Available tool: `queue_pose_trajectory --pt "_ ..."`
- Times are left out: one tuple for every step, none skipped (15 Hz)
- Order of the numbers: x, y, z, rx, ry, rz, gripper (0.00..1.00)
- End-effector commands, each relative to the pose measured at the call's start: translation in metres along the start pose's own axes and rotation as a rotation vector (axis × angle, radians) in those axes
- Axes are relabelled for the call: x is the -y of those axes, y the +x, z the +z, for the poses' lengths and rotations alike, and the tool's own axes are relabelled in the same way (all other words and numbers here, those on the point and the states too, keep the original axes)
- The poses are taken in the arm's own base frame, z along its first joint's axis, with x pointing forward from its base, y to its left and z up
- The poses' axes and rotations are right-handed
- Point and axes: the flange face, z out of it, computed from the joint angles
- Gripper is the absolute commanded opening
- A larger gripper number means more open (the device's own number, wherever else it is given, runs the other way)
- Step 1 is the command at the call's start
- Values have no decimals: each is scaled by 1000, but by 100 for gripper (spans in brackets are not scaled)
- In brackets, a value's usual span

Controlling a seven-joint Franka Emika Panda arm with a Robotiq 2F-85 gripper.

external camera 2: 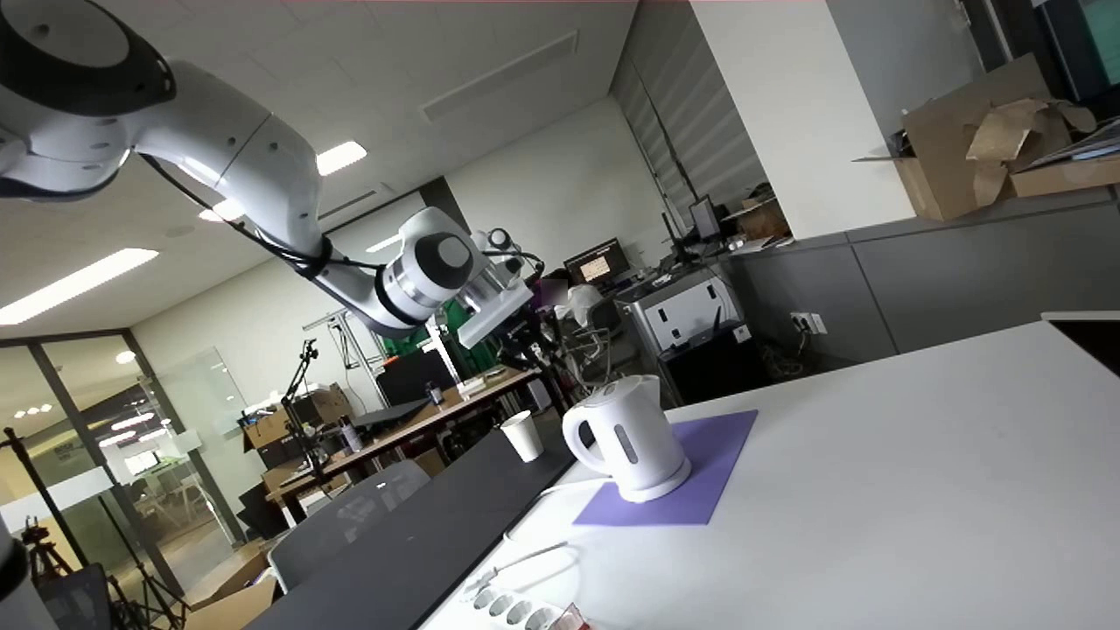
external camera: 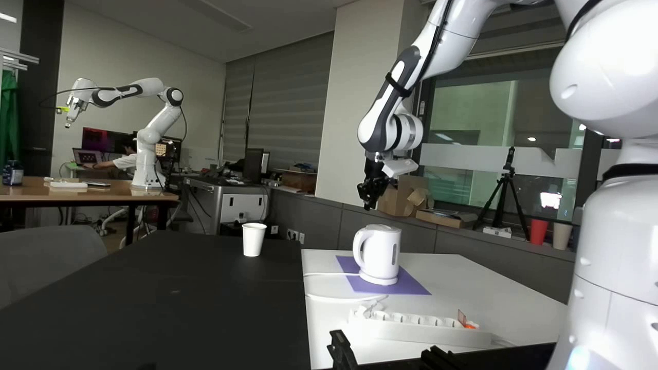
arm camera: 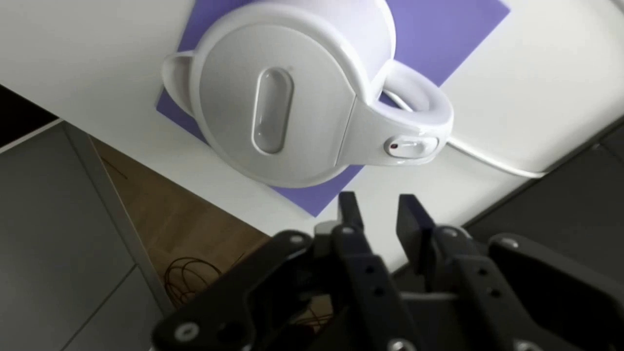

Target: Turn on the kettle

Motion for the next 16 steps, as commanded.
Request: queue_pose_trajectory --pt "-10 0 -22 96 -6 1 59" --pt "-11 0 -26 118 -3 -1 67" --pt "-13 -1 -28 138 4 0 73" --pt "-15 -2 -30 155 11 1 80" --pt "-16 -2 -31 172 13 4 87" --pt "-18 -3 -32 187 15 7 93" --pt "-19 -3 -33 199 19 8 100" --pt "-20 -3 -32 211 23 10 100" --pt "-20 -4 -32 224 27 11 100" --pt "-21 -5 -31 240 32 17 100" --pt "-15 -8 -25 216 37 6 100" --pt "-16 -8 -25 225 39 7 100" --pt "-16 -8 -26 229 40 7 100" --pt "-16 -8 -26 230 41 8 100" --pt "-16 -8 -26 230 41 8 100" --pt "-16 -8 -26 230 41 8 100"
